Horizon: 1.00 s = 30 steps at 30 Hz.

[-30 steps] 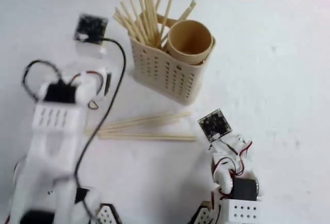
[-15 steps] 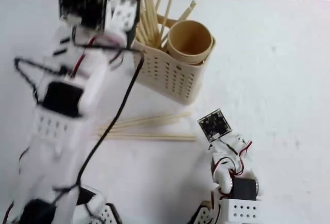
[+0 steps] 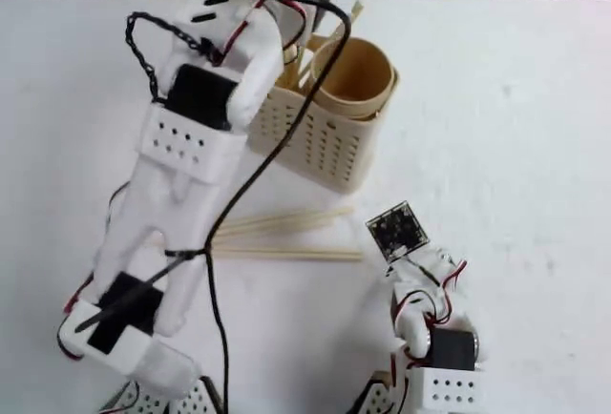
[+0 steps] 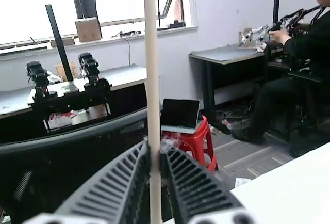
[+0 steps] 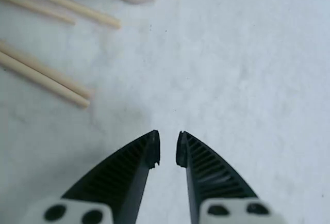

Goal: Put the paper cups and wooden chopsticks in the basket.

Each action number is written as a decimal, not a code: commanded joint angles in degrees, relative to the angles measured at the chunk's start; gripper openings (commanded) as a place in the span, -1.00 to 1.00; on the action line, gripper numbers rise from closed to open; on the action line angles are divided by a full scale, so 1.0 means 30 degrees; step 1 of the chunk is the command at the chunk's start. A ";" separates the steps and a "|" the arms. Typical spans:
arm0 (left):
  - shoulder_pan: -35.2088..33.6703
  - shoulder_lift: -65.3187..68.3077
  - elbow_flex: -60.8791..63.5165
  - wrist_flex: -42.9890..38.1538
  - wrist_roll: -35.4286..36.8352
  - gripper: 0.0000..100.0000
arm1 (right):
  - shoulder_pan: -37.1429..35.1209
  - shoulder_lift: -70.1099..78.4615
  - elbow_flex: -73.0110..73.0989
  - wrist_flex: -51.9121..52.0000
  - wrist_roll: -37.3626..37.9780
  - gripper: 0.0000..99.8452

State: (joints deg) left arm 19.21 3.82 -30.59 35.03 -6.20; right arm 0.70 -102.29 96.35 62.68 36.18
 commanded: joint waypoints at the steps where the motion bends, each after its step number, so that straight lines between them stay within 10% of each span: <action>1: -0.0015 0.0103 -0.1495 0.0498 0.0176 -0.95 | -0.0103 -0.0103 0.0176 -0.0161 0.0117 -0.86; 30: -0.0689 0.0132 -0.1377 0.2139 0.0000 -0.86 | -0.0103 -0.0103 0.0176 -0.0161 0.0117 -0.86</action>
State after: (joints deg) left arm 17.89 4.79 -32.26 38.99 -6.29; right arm 0.70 -102.29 96.35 62.68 36.18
